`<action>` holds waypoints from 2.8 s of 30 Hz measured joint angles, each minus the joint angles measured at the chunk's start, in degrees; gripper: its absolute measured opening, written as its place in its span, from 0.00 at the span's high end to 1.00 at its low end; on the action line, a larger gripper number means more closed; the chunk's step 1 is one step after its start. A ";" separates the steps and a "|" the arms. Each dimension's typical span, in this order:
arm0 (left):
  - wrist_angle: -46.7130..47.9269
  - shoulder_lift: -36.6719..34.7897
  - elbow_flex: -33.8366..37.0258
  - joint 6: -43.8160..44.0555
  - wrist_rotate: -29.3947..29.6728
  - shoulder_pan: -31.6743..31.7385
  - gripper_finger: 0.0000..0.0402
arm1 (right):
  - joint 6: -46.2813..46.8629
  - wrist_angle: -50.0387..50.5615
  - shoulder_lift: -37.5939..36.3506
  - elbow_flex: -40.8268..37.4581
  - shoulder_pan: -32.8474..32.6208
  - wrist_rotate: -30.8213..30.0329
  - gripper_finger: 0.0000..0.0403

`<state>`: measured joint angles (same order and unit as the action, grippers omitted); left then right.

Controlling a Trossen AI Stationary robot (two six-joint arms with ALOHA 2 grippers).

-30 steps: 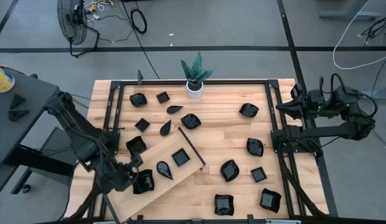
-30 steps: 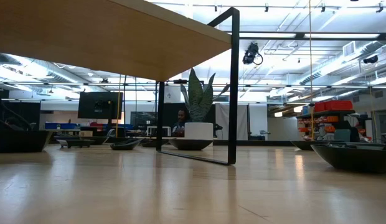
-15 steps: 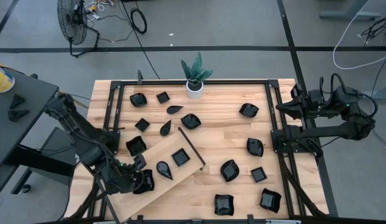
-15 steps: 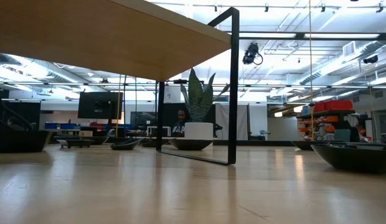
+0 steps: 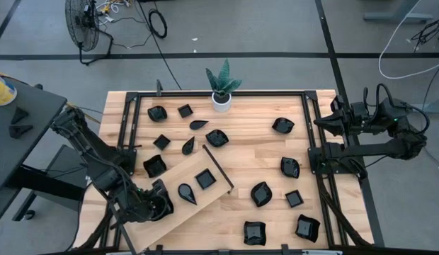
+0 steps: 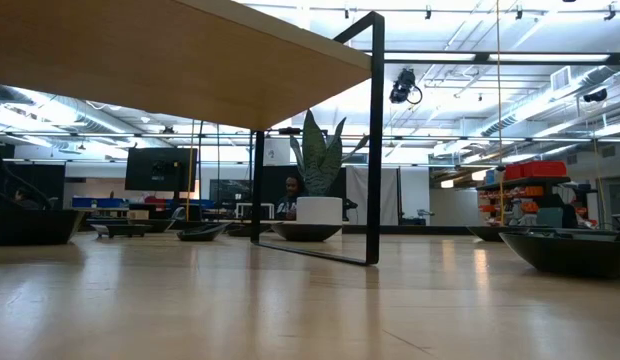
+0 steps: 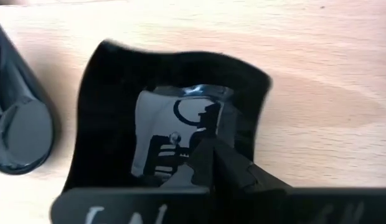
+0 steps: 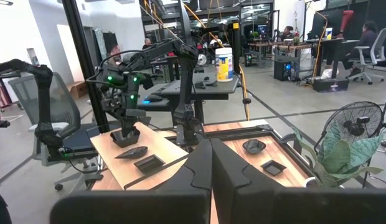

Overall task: Pick & Place Mini shaped plates
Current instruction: Put the black distorted square plate on the shelf, then put the black leaf shaped plate on the shelf

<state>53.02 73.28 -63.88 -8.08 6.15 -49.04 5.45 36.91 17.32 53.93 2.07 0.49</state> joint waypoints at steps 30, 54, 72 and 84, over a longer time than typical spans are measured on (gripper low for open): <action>0.18 -2.85 0.00 10.05 -3.80 -7.92 0.99 | 0.00 0.00 0.00 0.00 -0.02 0.00 1.00; 0.45 -2.84 0.00 19.70 -6.03 -14.32 0.99 | -0.02 0.00 0.00 0.00 -0.02 0.00 1.00; 0.42 -4.98 -0.02 13.41 0.84 -13.83 0.96 | -0.02 0.00 0.00 0.00 -0.01 -0.01 1.00; 0.00 -6.27 -3.50 2.20 5.34 -4.91 0.96 | -0.02 -0.01 0.00 0.00 0.00 -0.02 1.00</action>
<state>53.03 67.00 -67.37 -5.88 11.49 -53.96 5.43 36.90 17.32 53.93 2.07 0.47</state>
